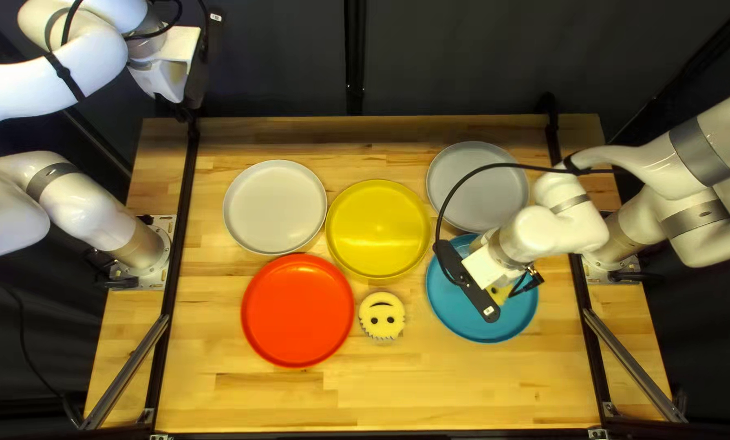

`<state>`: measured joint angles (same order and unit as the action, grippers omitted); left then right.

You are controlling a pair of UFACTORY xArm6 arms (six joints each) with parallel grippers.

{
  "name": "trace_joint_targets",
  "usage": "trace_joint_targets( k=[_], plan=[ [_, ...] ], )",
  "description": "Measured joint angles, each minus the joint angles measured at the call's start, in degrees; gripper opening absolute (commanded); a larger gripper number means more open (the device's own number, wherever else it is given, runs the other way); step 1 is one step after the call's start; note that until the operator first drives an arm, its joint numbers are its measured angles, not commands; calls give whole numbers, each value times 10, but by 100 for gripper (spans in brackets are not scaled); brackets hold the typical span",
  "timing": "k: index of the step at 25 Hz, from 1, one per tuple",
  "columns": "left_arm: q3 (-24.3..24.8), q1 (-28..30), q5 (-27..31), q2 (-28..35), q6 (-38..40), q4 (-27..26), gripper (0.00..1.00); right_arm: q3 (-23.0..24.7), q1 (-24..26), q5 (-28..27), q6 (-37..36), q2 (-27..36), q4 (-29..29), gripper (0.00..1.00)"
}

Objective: Pick up sponge and scrub the plate

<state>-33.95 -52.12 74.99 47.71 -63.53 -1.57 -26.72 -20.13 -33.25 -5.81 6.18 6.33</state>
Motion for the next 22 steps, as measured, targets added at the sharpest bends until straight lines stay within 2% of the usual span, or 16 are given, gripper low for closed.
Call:
trace_joint_targets(
  k=[2, 4, 17, 19, 22],
  plan=[
    [0, 0, 0, 0, 0, 0, 100, -23, -8, -1, 17, -23, -1, 0],
    [0, 0, 0, 0, 0, 0, 100, -26, 0, 0, 18, -25, -1, 0],
    [0, 0, 0, 0, 0, 0, 100, 73, 137, 26, -130, 85, -15, 0],
    [0, 0, 0, 0, 0, 0, 100, 84, 140, 32, -140, 92, -21, 0],
    [0, 0, 0, 0, 0, 0, 100, 89, 120, 31, -121, 97, -22, 0]
  ],
)
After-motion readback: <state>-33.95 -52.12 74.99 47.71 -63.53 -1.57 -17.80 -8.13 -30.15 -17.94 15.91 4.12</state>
